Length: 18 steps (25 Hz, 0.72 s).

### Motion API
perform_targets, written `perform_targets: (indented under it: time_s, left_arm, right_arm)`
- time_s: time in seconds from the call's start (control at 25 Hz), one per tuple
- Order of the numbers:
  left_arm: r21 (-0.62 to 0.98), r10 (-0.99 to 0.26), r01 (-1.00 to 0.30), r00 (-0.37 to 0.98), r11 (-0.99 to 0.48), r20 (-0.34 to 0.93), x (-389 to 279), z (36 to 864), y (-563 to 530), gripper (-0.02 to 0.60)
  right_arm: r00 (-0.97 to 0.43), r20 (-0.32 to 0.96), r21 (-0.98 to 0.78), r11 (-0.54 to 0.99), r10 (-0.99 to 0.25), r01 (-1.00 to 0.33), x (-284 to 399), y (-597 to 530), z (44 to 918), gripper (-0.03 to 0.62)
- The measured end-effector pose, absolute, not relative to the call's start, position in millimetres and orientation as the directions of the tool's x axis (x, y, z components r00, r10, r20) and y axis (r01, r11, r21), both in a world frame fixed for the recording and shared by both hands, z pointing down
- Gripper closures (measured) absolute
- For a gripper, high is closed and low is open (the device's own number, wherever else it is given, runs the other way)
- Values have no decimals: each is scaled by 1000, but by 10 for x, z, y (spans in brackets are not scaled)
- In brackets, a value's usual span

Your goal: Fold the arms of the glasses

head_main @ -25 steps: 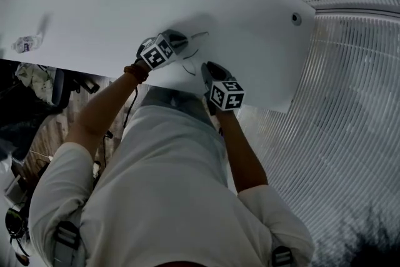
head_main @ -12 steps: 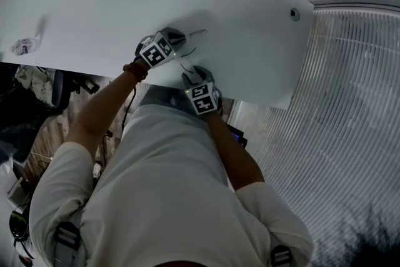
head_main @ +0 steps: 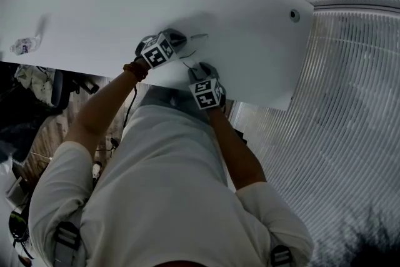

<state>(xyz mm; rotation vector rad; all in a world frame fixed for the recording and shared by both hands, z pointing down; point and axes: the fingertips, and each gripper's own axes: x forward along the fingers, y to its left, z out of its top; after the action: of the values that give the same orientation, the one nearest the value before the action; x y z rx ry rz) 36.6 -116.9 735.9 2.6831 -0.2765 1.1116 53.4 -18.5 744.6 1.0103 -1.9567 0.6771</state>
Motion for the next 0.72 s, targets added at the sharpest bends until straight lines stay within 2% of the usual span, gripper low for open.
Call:
perform_targets:
  time_s: [0.72]
  left_arm:
    - [82,-21,-118,679,-990,733,505,7339,-892,561]
  right_arm:
    - [-264,844,9,505,-467,-863,951,-898,7443,425]
